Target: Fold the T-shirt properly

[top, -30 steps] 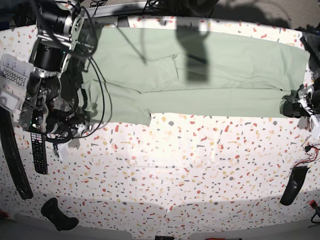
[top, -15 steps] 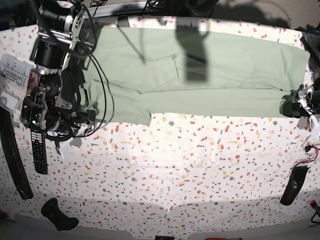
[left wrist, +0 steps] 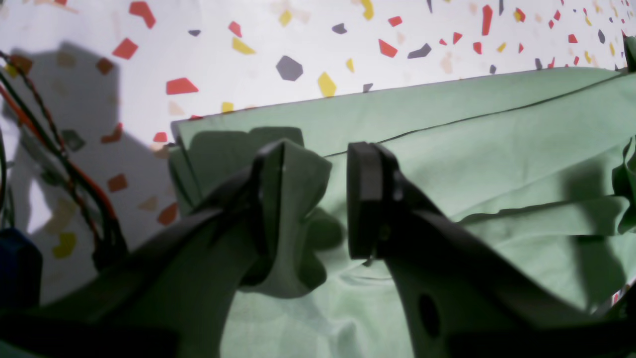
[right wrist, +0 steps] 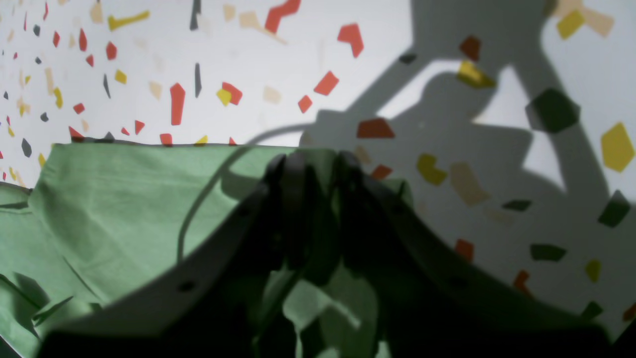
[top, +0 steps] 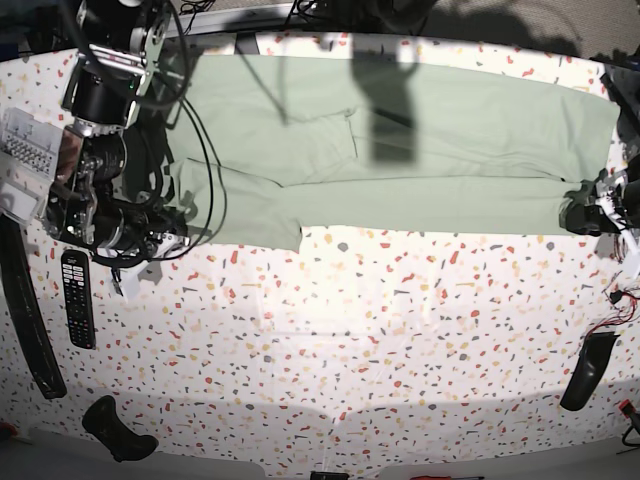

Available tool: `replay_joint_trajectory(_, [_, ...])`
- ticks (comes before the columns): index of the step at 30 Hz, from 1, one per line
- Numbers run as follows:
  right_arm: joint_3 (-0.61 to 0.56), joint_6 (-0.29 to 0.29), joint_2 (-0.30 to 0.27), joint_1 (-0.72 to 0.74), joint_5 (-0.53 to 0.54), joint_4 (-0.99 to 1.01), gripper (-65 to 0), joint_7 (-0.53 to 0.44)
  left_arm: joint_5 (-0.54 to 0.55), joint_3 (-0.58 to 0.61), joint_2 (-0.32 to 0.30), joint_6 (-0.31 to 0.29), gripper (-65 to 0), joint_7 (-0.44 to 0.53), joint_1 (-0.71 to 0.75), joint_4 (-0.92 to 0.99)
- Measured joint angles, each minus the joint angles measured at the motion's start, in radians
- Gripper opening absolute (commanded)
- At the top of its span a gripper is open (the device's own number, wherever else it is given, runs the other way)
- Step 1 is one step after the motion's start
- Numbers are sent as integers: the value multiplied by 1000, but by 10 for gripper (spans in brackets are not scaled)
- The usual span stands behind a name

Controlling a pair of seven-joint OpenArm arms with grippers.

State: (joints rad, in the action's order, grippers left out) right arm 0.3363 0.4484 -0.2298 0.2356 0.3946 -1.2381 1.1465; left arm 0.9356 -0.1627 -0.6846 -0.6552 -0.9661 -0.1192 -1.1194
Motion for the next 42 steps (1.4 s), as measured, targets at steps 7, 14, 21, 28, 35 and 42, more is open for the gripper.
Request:
replay_joint_trajectory(7, [0, 135, 0, 3, 71, 0, -650, 5, 0, 0, 0, 0, -458, 0, 0, 0])
replay_joint_trajectory(14, [0, 173, 0, 24, 220, -10, -650, 3, 0, 0, 0, 0, -458, 0, 0, 0])
replay_joint_trajectory(21, [0, 200, 0, -21, 237, -44, -650, 7, 0, 0, 0, 0, -458, 0, 0, 0])
replay_joint_trajectory(28, [-5, 234, 0, -210, 425, -210, -650, 8, -1, 0, 0, -1, -458, 0, 0, 0])
replay_joint_trajectory(35, [-80, 241, -2, -447, 434, -469, -650, 8, -1, 0, 0, 0, -458, 0, 0, 0])
replay_joint_trajectory(42, [-100, 242, -6, -614, 406, -637, -650, 7, 0, 0, 0, 0, -458, 0, 0, 0])
